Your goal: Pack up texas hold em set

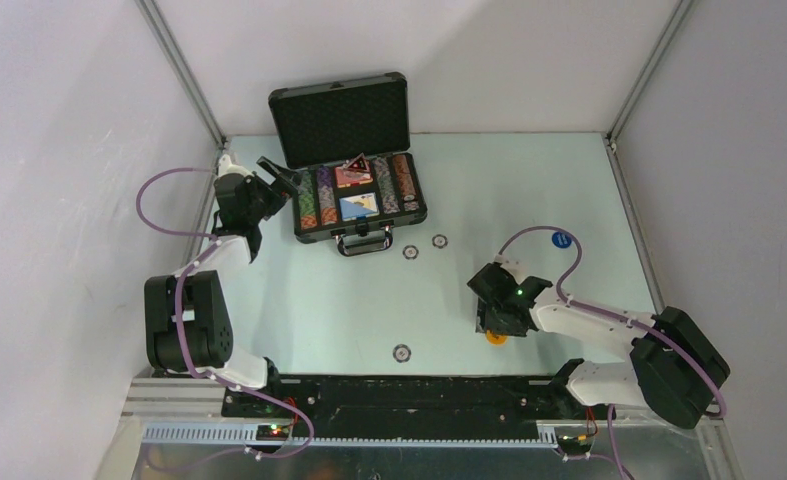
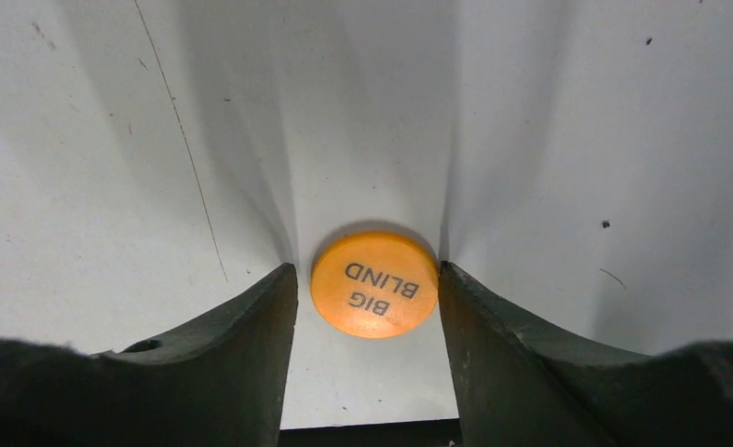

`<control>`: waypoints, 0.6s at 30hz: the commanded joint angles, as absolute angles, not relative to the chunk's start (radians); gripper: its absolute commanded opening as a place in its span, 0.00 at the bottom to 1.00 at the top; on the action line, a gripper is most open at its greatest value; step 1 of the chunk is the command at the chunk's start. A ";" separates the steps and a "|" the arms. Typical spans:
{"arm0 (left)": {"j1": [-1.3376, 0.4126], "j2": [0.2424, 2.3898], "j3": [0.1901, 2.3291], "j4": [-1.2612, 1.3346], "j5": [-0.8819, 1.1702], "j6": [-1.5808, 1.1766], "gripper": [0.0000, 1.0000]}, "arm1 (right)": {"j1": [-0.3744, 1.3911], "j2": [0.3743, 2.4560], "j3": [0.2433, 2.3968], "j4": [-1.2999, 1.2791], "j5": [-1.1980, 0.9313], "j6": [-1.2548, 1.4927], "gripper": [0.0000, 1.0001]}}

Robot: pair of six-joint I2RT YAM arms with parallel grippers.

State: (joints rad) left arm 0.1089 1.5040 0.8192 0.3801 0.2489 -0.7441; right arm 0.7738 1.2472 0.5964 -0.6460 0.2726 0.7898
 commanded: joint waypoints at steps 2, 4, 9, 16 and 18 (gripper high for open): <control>0.105 1.505 0.827 0.417 0.266 -0.752 0.98 | 0.765 1.262 0.591 -0.670 0.319 0.786 0.56; 0.105 1.506 0.826 0.416 0.266 -0.753 0.98 | 0.765 1.261 0.591 -0.676 0.316 0.787 0.55; 0.106 1.505 0.827 0.417 0.268 -0.753 0.98 | 0.768 1.244 0.588 -0.686 0.300 0.794 0.62; 0.106 1.505 0.826 0.416 0.268 -0.753 0.98 | 0.781 1.237 0.587 -0.702 0.277 0.809 0.61; 0.106 1.506 0.826 0.416 0.267 -0.753 0.98 | 0.785 1.236 0.585 -0.703 0.269 0.814 0.61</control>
